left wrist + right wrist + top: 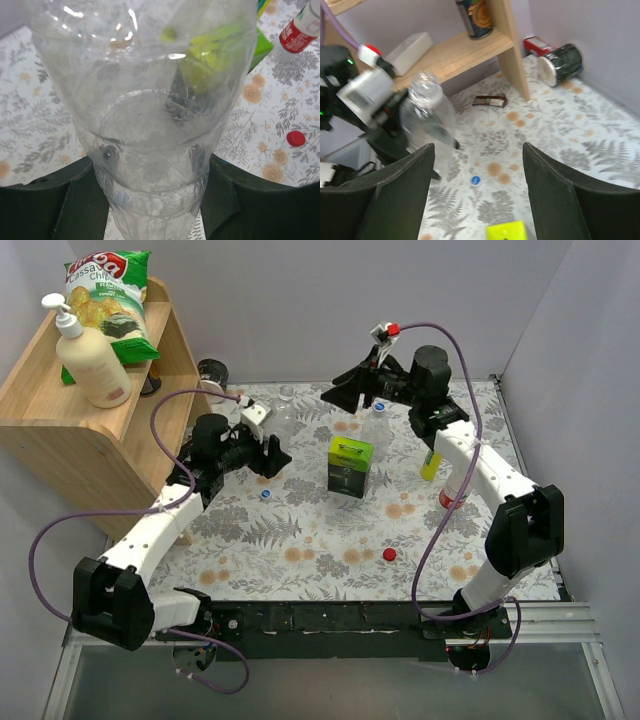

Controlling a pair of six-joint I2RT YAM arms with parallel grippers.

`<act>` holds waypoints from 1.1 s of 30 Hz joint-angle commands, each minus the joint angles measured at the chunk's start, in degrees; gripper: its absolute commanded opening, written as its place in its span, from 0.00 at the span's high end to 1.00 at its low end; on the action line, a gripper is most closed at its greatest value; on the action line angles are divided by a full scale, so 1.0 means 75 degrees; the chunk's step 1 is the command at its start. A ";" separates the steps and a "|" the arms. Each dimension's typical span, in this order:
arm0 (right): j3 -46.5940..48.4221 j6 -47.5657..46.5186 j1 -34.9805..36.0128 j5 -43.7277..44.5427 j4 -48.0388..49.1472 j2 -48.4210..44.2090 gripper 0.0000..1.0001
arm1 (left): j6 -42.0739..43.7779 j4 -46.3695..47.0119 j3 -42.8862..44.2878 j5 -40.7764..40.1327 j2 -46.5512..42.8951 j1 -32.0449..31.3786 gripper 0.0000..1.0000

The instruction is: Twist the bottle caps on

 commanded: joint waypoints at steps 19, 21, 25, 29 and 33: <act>0.2654 -0.7461 0.2313 0.0365 -0.4381 0.3353 0.34 | 0.0129 -0.2340 0.3810 0.1087 -0.1017 0.1666 1.00; 0.2642 -0.7661 0.2523 0.0352 -0.4510 0.3530 0.33 | 0.0012 -0.2376 0.3589 0.1321 -0.1169 0.1853 1.00; 0.2490 -0.7931 0.2840 0.0821 -0.4522 0.3963 0.30 | -0.0222 -0.2376 0.3166 0.1826 -0.1661 0.2251 1.00; 0.2641 -0.7966 0.2969 0.0938 -0.4451 0.4339 0.30 | -0.0375 -0.2423 0.2837 0.2037 -0.1989 0.2463 1.00; 0.2642 -0.8188 0.3098 0.1067 -0.4498 0.4562 0.30 | -0.0468 -0.2435 0.2661 0.2248 -0.2131 0.2522 1.00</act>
